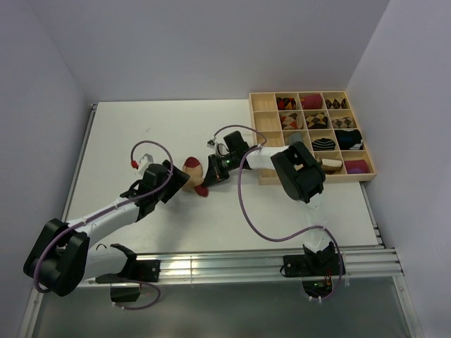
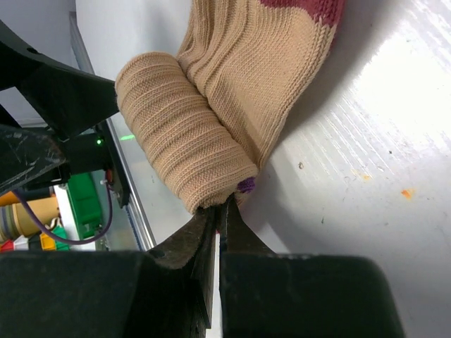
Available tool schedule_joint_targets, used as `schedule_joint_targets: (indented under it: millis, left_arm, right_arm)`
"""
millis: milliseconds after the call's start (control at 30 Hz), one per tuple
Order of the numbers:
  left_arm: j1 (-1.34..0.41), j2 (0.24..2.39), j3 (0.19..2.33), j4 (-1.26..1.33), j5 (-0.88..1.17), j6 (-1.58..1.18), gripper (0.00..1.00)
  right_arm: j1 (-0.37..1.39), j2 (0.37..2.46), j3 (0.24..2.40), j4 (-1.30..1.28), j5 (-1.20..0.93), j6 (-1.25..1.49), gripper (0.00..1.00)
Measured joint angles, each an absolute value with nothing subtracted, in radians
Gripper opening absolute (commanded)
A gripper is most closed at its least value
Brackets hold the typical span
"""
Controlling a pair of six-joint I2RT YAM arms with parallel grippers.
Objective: Roll the socks
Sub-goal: Roll the sock at the center of the board.
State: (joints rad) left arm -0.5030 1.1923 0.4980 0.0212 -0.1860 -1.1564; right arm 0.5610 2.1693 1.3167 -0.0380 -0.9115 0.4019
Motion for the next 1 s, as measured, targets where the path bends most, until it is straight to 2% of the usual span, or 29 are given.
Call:
schedule_joint_targets:
  millis: [333, 467, 567, 733, 867, 933, 1000]
  left_arm:
    - [-0.494, 1.314, 0.46, 0.147, -0.208, -1.216, 0.8]
    - [-0.489, 1.36, 0.46, 0.192, -0.214, -1.233, 0.75]
    - [-0.48, 1.388, 0.46, 0.228, -0.215, -1.248, 0.64]
    - [-0.469, 1.423, 0.46, 0.266, -0.208, -1.266, 0.54]
    - [-0.458, 1.452, 0.466, 0.292, -0.196, -1.268, 0.35]
    - [-0.448, 1.468, 0.477, 0.303, -0.185, -1.262, 0.27]
    - [-0.444, 1.49, 0.495, 0.302, -0.18, -1.247, 0.19]
  right_arm:
    - [0.57, 2.165, 1.318, -0.041, -0.897, 0.398, 0.0]
    - [0.575, 2.164, 1.321, -0.042, -0.891, 0.399, 0.0]
    - [0.58, 2.164, 1.322, -0.042, -0.883, 0.399, 0.0]
    - [0.587, 2.162, 1.322, -0.036, -0.876, 0.399, 0.0]
    - [0.593, 2.15, 1.318, -0.032, -0.857, 0.397, 0.01]
    - [0.6, 2.135, 1.305, -0.02, -0.838, 0.394, 0.05]
    - [0.609, 2.115, 1.286, -0.004, -0.809, 0.391, 0.17]
